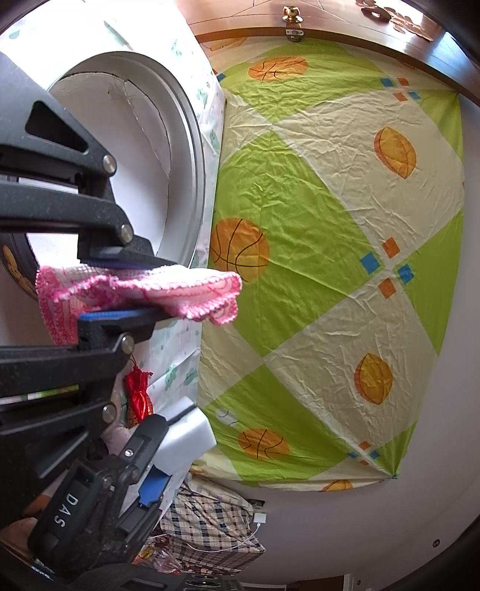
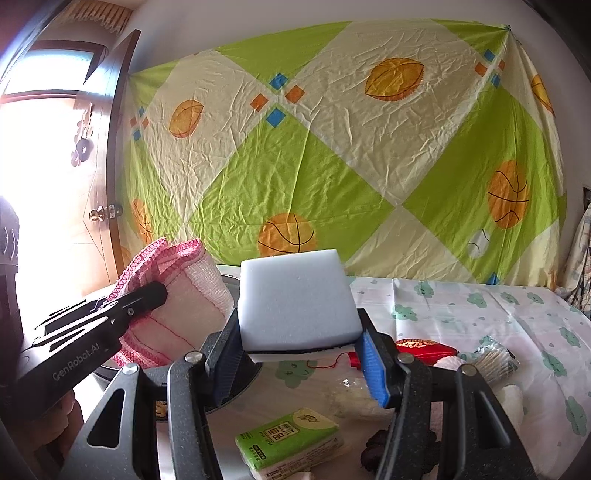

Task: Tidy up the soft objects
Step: 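Lower washcloth and sponge into the round tin and open both tools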

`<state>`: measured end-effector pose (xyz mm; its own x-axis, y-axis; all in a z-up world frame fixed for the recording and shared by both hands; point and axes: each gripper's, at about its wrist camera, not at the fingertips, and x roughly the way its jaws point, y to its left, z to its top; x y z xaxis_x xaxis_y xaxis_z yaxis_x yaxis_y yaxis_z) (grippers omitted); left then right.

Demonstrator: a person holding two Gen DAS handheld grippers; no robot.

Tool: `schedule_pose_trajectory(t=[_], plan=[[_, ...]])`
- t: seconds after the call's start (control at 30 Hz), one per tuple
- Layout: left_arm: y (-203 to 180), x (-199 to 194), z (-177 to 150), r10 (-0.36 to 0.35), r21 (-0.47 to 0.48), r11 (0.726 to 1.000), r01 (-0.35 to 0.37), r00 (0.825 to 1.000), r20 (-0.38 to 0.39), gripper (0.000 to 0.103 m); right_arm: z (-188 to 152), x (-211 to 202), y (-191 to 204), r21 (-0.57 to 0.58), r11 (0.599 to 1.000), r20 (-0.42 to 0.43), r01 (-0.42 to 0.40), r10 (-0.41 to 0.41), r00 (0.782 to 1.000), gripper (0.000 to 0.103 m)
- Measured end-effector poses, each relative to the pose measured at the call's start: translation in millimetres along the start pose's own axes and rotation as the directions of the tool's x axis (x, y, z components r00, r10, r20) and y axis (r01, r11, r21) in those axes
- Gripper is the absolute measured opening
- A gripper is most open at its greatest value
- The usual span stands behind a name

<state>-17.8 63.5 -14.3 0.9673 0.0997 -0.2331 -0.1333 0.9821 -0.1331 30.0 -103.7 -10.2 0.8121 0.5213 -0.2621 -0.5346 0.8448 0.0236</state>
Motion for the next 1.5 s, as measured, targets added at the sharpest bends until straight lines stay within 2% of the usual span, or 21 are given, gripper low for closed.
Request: schedule_pose_trajectory(t=[0.5, 0.8, 1.07, 1.33, 1.5], plan=[[15, -5, 1, -0.014, -0.022, 1.000, 0.015, 1.000, 0.007, 0.011, 1, 8, 18, -0.024, 0.999, -0.004, -0.026, 0.026, 1.000, 0.059], [31, -9, 13, 0.020, -0.034, 0.999, -0.019, 0.999, 0.025, 0.011, 5, 13, 30, -0.054, 0.997, 0.002, -0.055, 0.055, 0.998, 0.059], [52, -2, 19, 0.067, -0.040, 0.997, -0.067, 0.998, 0.009, 0.011, 25, 22, 49, -0.097, 0.990, 0.004, -0.099, 0.100, 0.995, 0.059], [76, 16, 21, 0.107, -0.024, 0.994, -0.108, 0.993, -0.050, 0.011, 39, 56, 66, -0.087, 0.985, -0.072, -0.150, 0.144, 0.987, 0.060], [97, 34, 24, 0.103, -0.041, 0.993, -0.110, 0.986, -0.135, 0.011, 44, 95, 74, -0.042, 0.982, -0.182, -0.182, 0.171, 0.968, 0.060]])
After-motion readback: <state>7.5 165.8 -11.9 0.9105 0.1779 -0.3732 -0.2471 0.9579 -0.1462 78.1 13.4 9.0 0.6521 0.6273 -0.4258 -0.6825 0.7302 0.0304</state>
